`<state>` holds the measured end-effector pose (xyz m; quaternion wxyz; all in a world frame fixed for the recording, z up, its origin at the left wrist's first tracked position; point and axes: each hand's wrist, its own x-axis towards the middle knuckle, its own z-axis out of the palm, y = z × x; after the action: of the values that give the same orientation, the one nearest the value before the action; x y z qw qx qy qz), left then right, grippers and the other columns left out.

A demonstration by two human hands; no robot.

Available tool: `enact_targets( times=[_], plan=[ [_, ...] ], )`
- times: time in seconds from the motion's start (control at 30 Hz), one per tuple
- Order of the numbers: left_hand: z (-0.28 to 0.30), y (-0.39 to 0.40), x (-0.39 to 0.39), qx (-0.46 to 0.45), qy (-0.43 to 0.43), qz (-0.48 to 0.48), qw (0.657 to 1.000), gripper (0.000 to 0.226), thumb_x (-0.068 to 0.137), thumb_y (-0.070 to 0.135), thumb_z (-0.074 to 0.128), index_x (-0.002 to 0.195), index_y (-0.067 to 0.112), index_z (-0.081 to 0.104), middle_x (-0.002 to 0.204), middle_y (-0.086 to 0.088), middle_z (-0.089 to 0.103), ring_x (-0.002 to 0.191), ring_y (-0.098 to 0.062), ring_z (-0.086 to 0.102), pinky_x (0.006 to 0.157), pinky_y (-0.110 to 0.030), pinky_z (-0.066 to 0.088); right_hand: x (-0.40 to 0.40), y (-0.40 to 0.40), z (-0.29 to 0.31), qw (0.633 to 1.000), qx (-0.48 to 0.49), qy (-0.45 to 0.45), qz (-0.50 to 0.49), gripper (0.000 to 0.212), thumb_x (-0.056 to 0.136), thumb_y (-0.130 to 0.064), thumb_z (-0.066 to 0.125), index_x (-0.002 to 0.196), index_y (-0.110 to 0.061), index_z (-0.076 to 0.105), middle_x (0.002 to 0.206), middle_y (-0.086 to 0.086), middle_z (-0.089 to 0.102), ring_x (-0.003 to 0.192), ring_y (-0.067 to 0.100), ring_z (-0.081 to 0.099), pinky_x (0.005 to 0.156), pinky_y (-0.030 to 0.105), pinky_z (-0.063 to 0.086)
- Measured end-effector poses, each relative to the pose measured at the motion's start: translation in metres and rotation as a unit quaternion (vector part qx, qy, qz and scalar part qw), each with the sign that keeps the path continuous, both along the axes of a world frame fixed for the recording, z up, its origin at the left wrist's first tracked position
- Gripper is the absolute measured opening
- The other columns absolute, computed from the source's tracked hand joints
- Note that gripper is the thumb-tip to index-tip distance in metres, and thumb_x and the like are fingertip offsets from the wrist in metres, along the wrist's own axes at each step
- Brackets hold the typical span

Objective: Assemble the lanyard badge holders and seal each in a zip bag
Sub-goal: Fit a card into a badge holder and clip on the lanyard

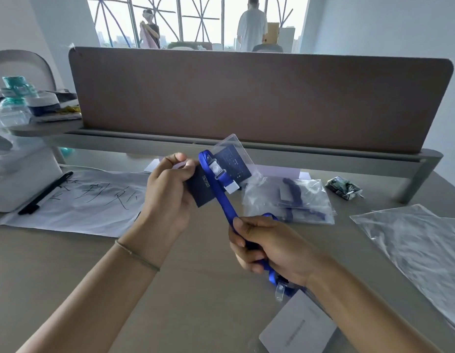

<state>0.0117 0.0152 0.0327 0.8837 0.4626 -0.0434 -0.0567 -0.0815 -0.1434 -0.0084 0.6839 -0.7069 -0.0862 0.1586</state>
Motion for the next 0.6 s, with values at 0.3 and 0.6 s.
enact_targets(
  times=[0.3, 0.6],
  plan=[
    [0.009, 0.023, 0.003, 0.2, -0.031, -0.347, 0.916, 0.018, 0.087, 0.007, 0.057, 0.1, 0.018, 0.053, 0.091, -0.011, 0.059, 0.083, -0.025, 0.058, 0.061, -0.028, 0.053, 0.005, -0.037, 0.001, 0.997, -0.036, 0.057, 0.023, 0.038, 0.103, -0.022, 0.042, 0.066, -0.014, 0.048, 0.054, 0.001, 0.027, 0.047, 0.018, 0.033, 0.052, 0.025, 0.03],
    [0.007, 0.005, -0.02, 0.587, -0.253, -0.245, 0.729, 0.022, 0.092, 0.007, 0.06, 0.093, 0.029, 0.057, 0.085, 0.004, 0.071, 0.072, -0.005, 0.064, 0.062, -0.026, 0.051, 0.003, -0.034, 0.022, 0.993, -0.002, 0.046, -0.108, 0.035, 0.102, -0.019, 0.047, 0.069, -0.007, 0.049, 0.046, -0.006, 0.038, 0.046, 0.014, 0.028, 0.046, 0.023, 0.03]
  ],
)
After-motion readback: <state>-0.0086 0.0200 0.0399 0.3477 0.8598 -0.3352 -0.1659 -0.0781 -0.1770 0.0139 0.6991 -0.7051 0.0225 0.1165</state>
